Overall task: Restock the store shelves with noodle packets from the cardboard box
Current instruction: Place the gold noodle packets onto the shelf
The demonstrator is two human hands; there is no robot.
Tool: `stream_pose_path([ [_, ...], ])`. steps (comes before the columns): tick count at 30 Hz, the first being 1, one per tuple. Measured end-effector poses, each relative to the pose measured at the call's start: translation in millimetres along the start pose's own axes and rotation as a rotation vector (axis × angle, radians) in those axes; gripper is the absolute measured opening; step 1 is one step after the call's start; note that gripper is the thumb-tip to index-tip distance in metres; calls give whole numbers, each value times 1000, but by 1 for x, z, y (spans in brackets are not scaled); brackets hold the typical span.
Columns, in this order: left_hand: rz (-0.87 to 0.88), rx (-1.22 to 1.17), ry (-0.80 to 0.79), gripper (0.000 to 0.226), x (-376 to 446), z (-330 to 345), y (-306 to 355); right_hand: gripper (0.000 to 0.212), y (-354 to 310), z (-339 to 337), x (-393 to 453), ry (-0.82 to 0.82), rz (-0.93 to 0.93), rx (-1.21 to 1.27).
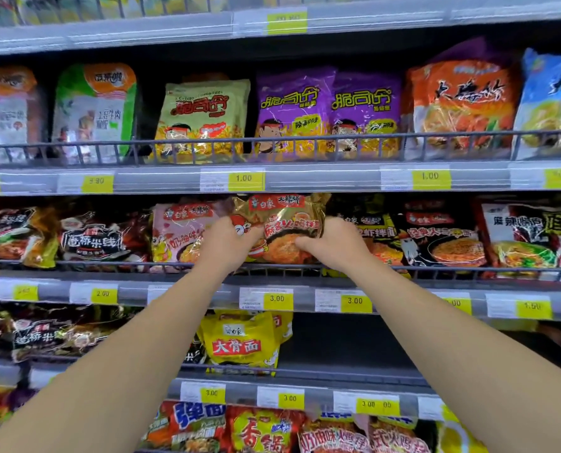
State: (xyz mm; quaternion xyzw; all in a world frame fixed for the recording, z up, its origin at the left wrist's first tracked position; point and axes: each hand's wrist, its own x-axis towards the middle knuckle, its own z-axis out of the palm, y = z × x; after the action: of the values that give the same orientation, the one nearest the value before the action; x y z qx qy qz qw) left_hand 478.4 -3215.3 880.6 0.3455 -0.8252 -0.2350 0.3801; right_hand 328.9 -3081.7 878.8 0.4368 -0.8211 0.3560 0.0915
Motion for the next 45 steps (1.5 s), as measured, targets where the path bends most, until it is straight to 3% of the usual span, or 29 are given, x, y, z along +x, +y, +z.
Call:
stream_pose_path([
  [6, -18, 106, -69, 55, 12, 5, 13, 52, -8, -2, 10, -28, 80, -175],
  [11, -46, -39, -303, 49, 18, -4, -2, 47, -10, -15, 4, -167, 92, -162],
  [15, -39, 145, -212, 45, 12, 6, 3, 47, -9, 2, 5, -2, 67, -167],
  [18, -22, 194, -136, 46, 9, 11, 4, 45, -6, 5, 3, 9, 69, -156],
  [21, -1, 149, -180, 43, 14, 1, -1, 46, -8, -3, 3, -28, 91, -142],
  [24, 51, 276, -234, 49, 13, -7, 0, 44, -9, -6, 3, -6, 156, -139],
  [26, 103, 352, -152, 50, 10, -7, 1, 48, -6, -5, 2, 37, 191, -208],
  [29, 169, 278, 191, 31, 8, -14, -4, 70, -6, -4, -3, 175, 201, -259],
  [31, 219, 224, 325, 24, 11, -23, -14, 69, -11, -2, -5, 283, 124, -219],
  [34, 211, 485, 181, 47, 29, -32, -39, 49, -25, 5, -10, 311, -120, -282],
  [37, 97, 606, -33, 75, 49, -36, -57, 53, -35, 16, -11, 167, -253, -333],
  [40, 56, 631, -195, 79, 59, -38, -57, 54, -39, 25, -7, -9, -171, -414],
  [45, 154, 583, -163, 92, 67, -54, -66, 53, -48, 34, -2, -39, -86, -473],
])
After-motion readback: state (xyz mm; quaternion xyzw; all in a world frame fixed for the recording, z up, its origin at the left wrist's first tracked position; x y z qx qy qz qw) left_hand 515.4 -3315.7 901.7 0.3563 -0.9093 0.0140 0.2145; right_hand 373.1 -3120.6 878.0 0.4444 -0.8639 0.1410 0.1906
